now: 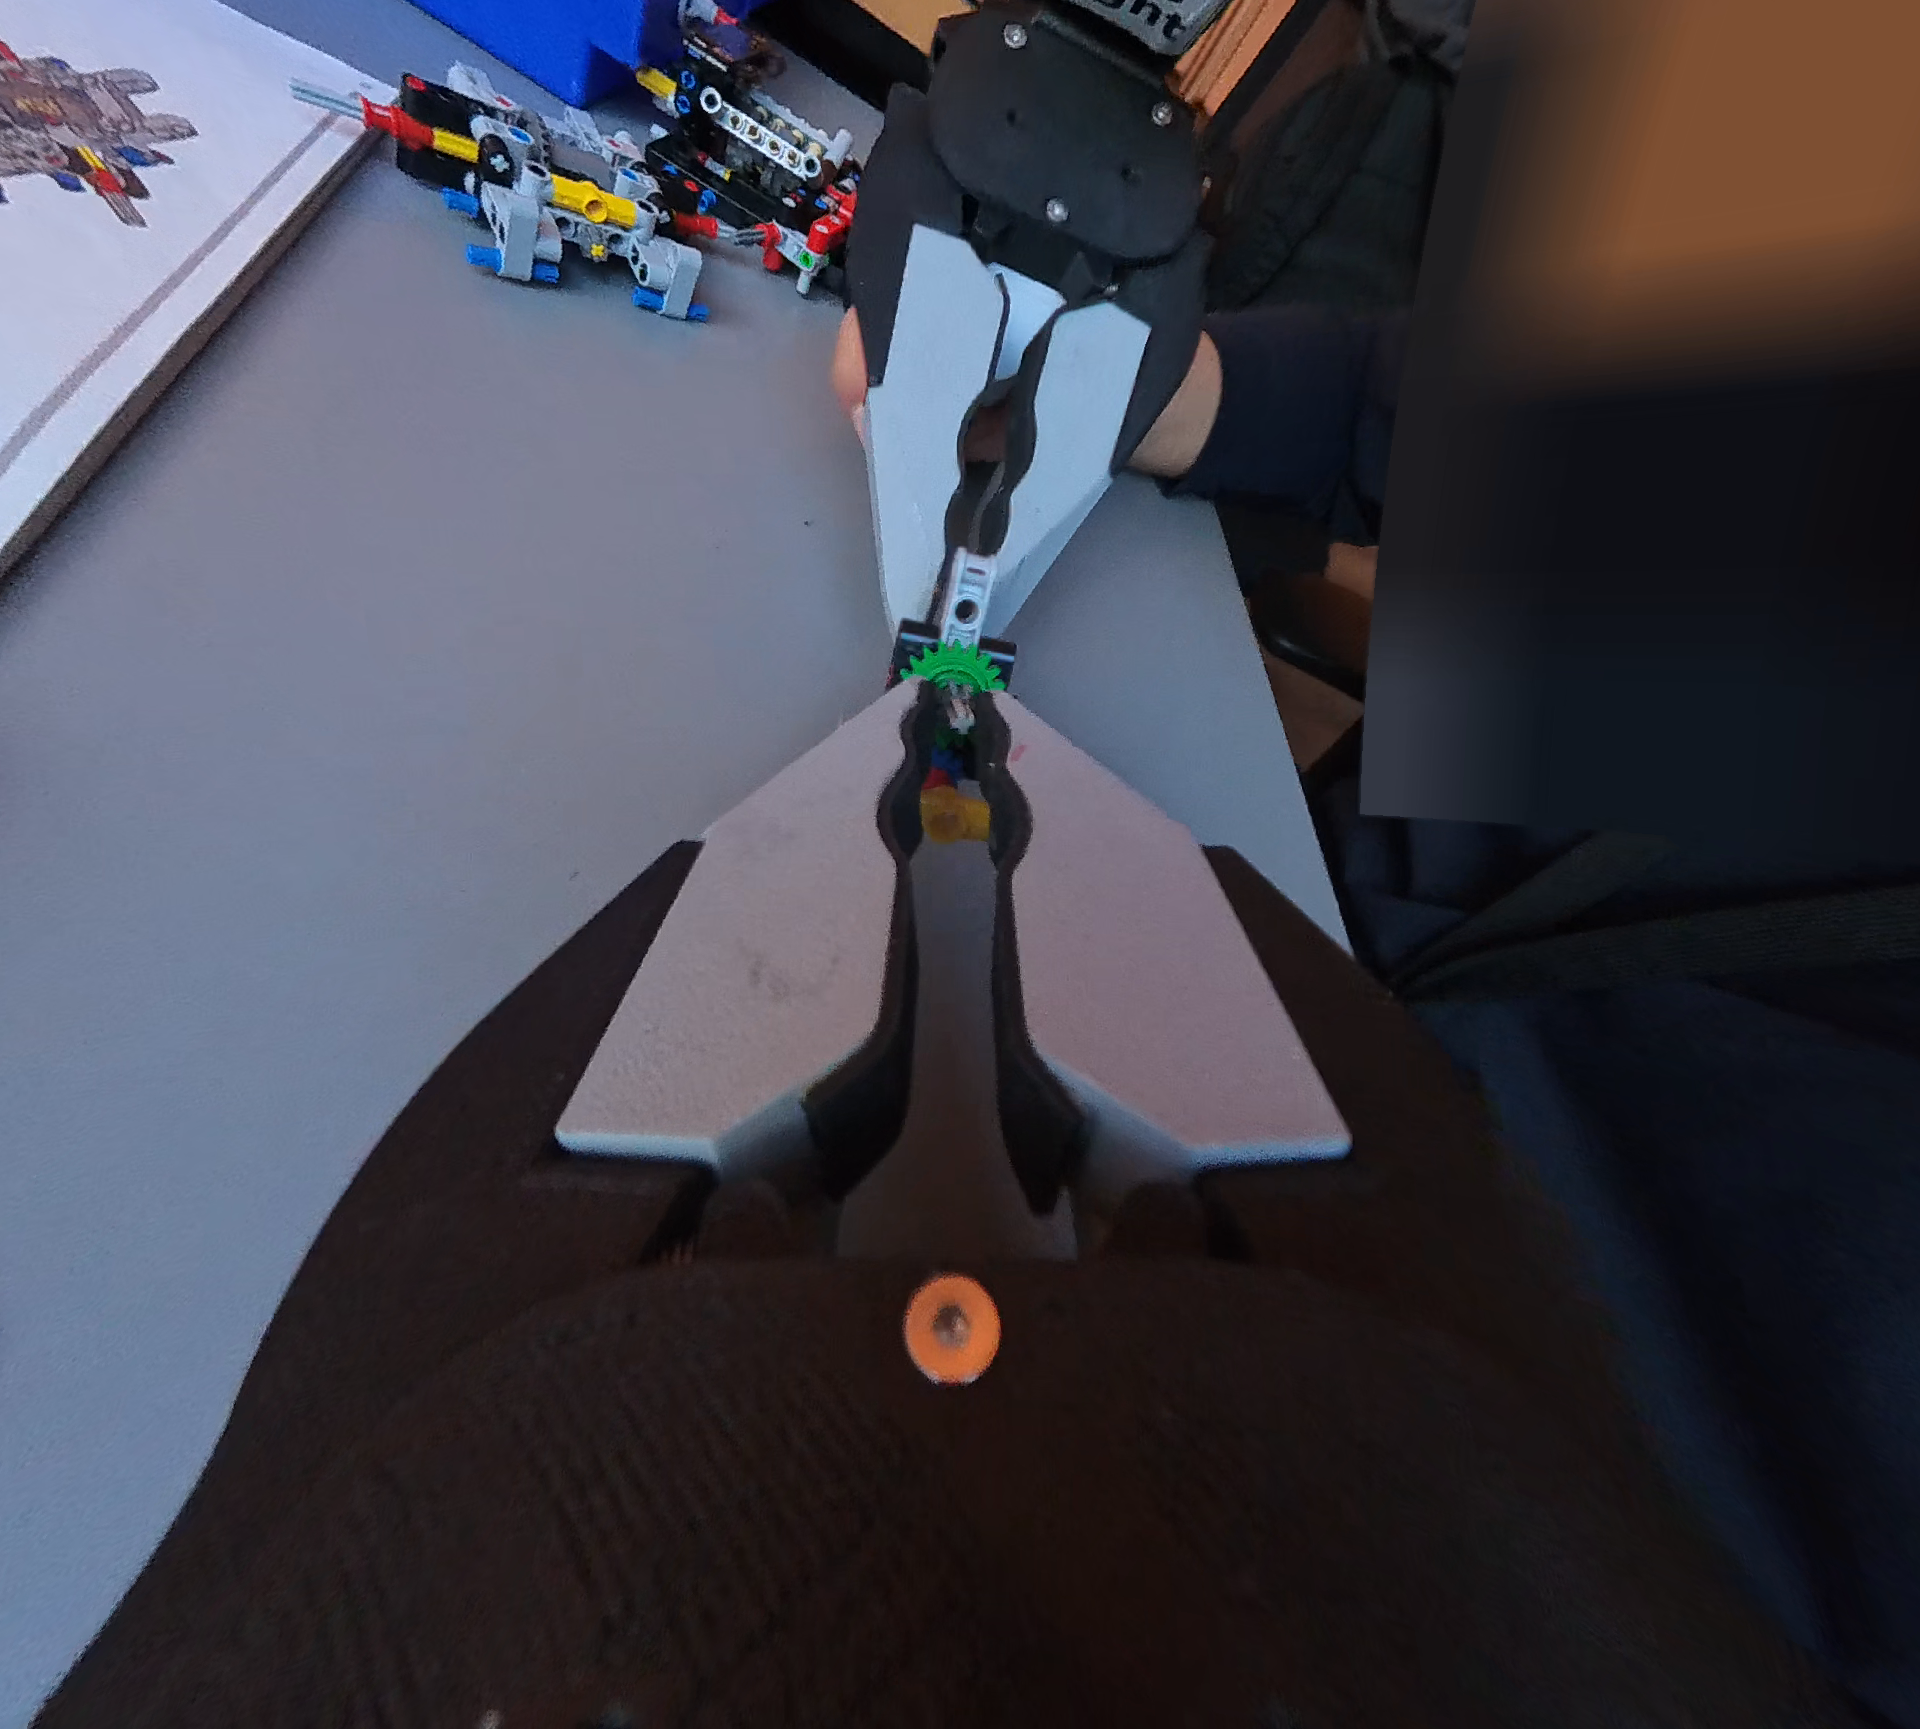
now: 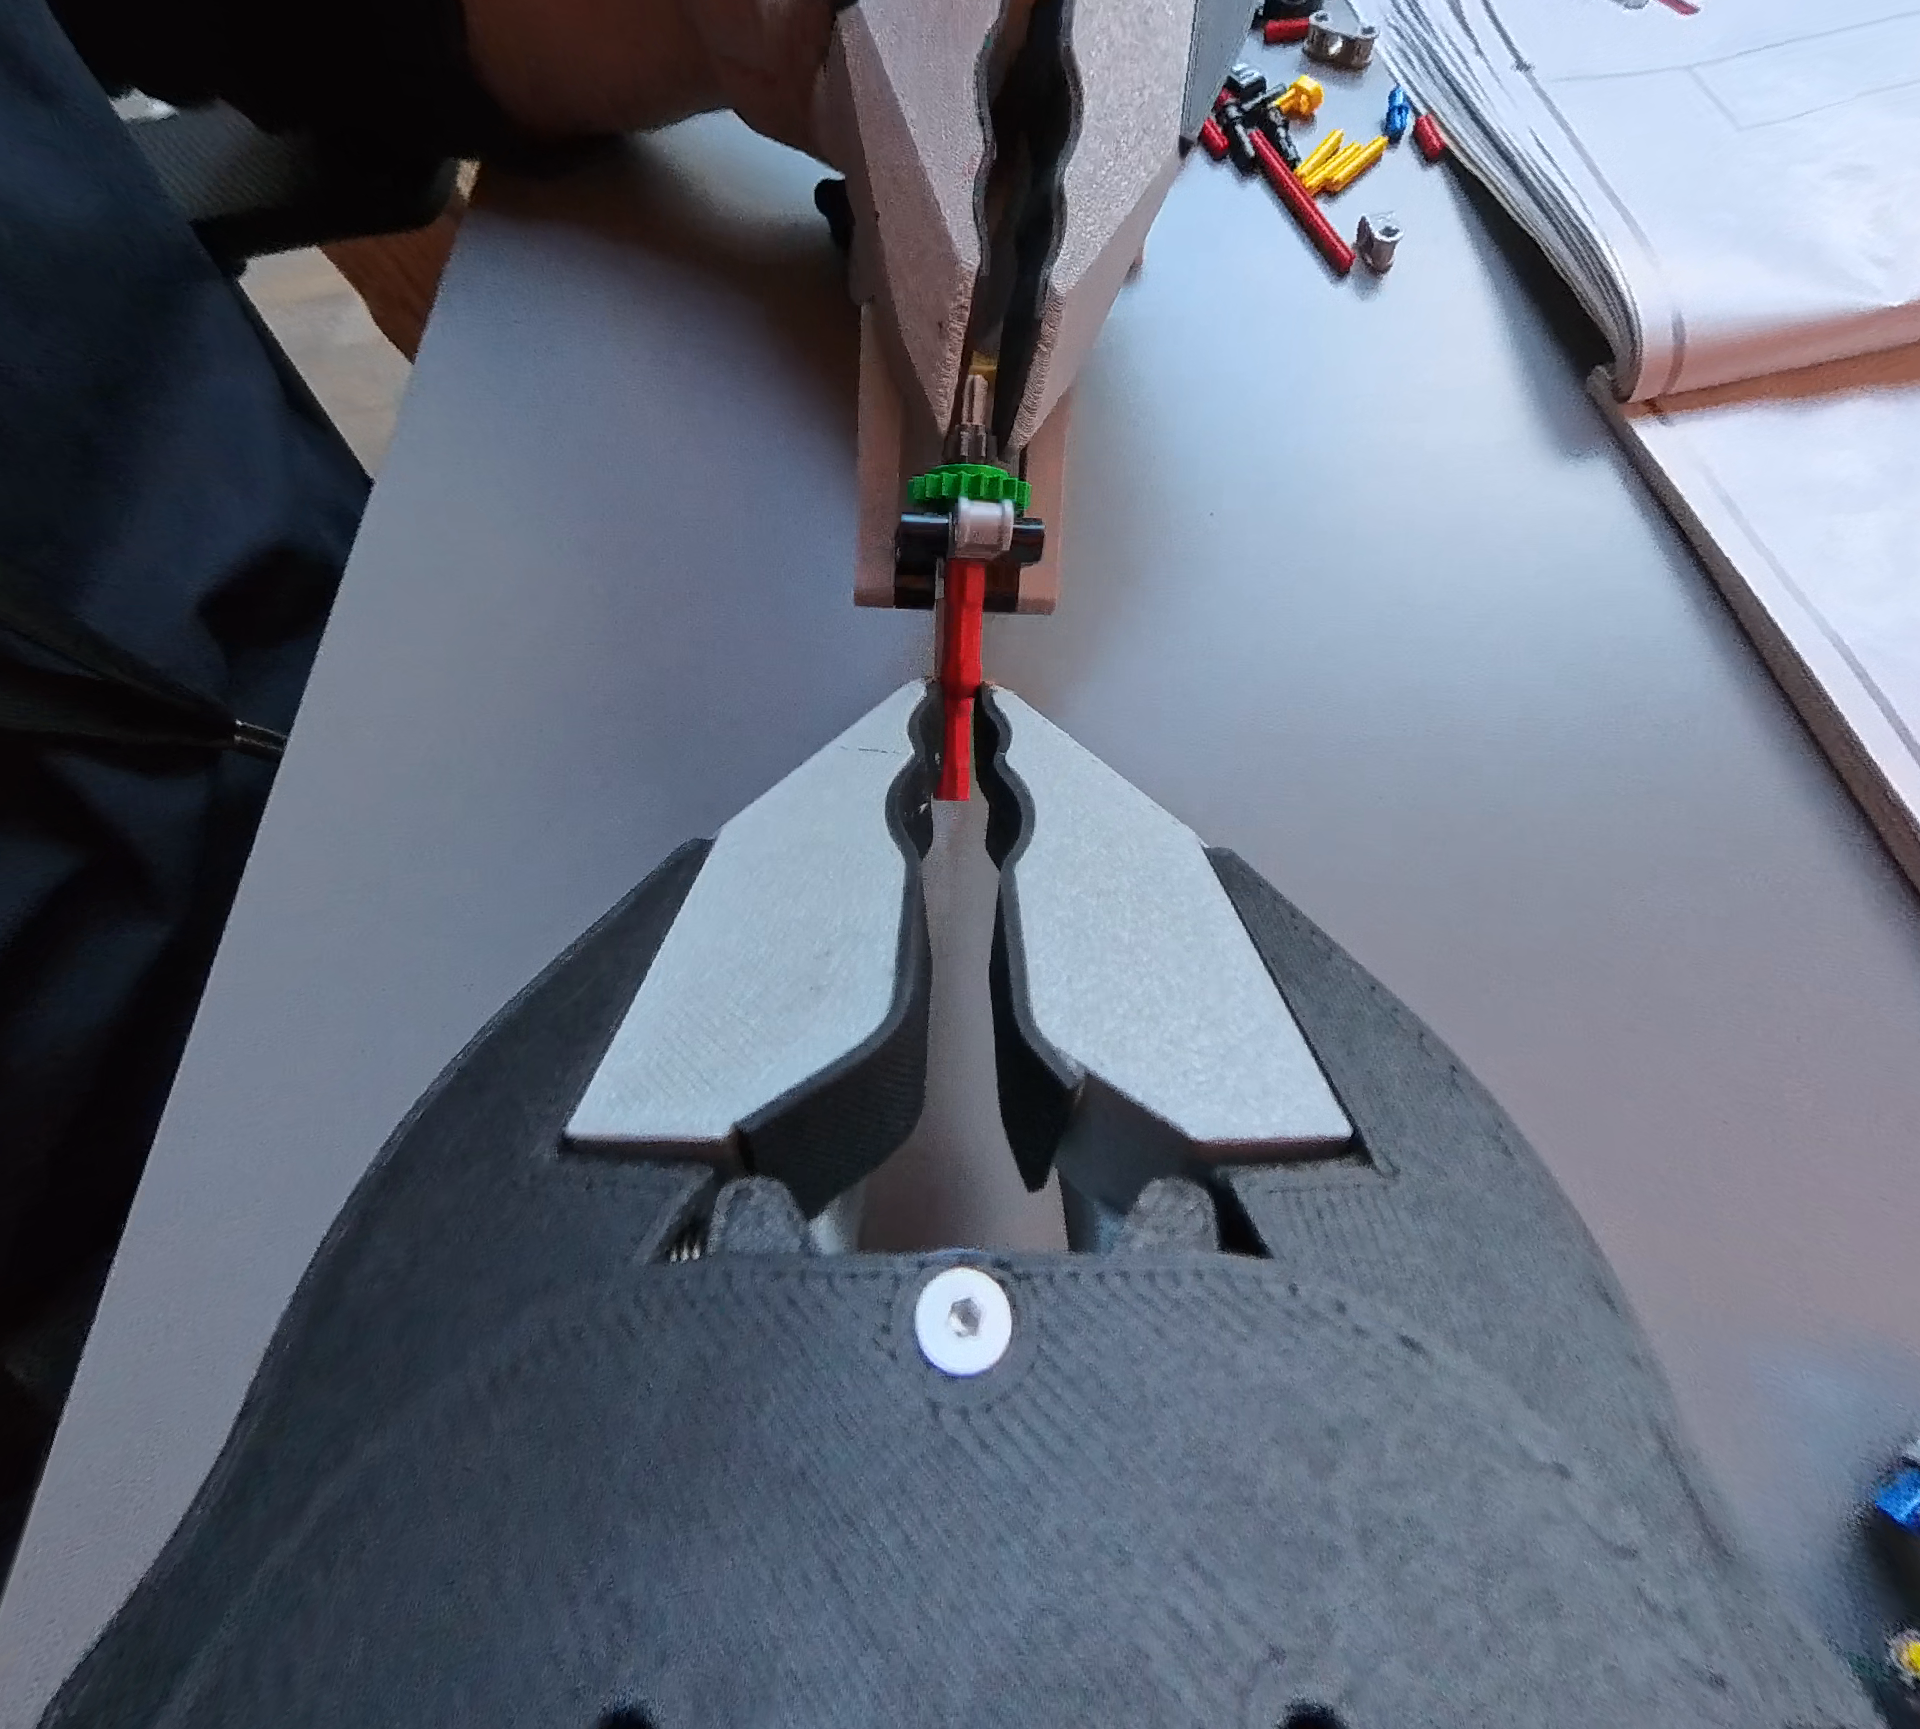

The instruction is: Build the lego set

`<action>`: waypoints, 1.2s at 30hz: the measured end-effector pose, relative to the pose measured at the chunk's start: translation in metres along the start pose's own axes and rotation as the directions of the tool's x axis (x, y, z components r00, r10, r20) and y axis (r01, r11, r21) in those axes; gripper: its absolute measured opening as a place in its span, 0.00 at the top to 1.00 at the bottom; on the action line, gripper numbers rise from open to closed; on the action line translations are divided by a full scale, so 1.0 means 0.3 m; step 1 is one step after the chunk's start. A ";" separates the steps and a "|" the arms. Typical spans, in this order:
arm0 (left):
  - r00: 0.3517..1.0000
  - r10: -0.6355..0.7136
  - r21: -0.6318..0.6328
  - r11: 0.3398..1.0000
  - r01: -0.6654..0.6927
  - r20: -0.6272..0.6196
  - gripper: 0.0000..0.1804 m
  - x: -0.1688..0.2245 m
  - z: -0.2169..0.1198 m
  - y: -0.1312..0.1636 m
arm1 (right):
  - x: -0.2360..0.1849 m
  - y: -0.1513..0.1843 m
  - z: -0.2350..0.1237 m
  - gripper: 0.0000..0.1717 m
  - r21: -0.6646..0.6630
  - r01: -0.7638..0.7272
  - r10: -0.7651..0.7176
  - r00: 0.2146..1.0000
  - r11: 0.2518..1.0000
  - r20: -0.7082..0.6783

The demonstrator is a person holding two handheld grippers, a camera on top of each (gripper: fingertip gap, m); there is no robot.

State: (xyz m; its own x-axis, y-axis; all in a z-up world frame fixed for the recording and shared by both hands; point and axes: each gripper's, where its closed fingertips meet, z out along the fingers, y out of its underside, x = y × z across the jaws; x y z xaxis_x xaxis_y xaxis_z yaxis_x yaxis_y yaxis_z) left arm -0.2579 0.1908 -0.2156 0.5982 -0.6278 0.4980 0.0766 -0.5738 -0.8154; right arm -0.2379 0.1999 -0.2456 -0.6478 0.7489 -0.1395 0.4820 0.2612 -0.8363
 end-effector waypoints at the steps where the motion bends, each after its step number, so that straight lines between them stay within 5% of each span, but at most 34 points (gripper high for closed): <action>1: 1.000 -0.005 -0.005 1.000 0.005 -0.006 0.98 0.001 -0.001 0.003 | 0.004 0.000 -0.002 0.99 0.002 -0.006 0.006 1.000 1.000 -0.004; 15: 0.967 0.199 -0.185 0.968 -0.168 0.159 0.99 -0.062 -0.052 0.077 | 0.026 0.034 -0.005 0.99 -0.054 0.039 -0.043 0.997 0.998 -0.064; 21: 0.977 0.194 -0.212 0.962 -0.170 0.094 0.96 -0.022 -0.032 0.103 | 0.031 0.040 0.000 0.98 -0.070 0.057 -0.062 0.995 0.996 -0.074; 33: 0.954 0.214 -0.193 0.966 -0.174 0.210 0.97 -0.049 -0.057 0.101 | 0.028 0.045 -0.001 0.98 -0.079 0.107 -0.114 0.989 0.991 -0.089; 36: 0.957 0.186 -0.172 0.974 -0.150 0.221 0.97 -0.054 -0.062 0.093 | 0.036 0.036 -0.007 0.91 -0.058 0.085 -0.091 0.991 0.995 -0.095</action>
State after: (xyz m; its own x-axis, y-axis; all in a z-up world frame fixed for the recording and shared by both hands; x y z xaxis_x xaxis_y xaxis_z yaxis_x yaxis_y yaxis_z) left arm -0.2803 0.1752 -0.2410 0.7632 -0.5918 0.2595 -0.1524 -0.5551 -0.8177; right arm -0.2385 0.2121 -0.2551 -0.6297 0.7767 -0.0120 0.4585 0.3592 -0.8129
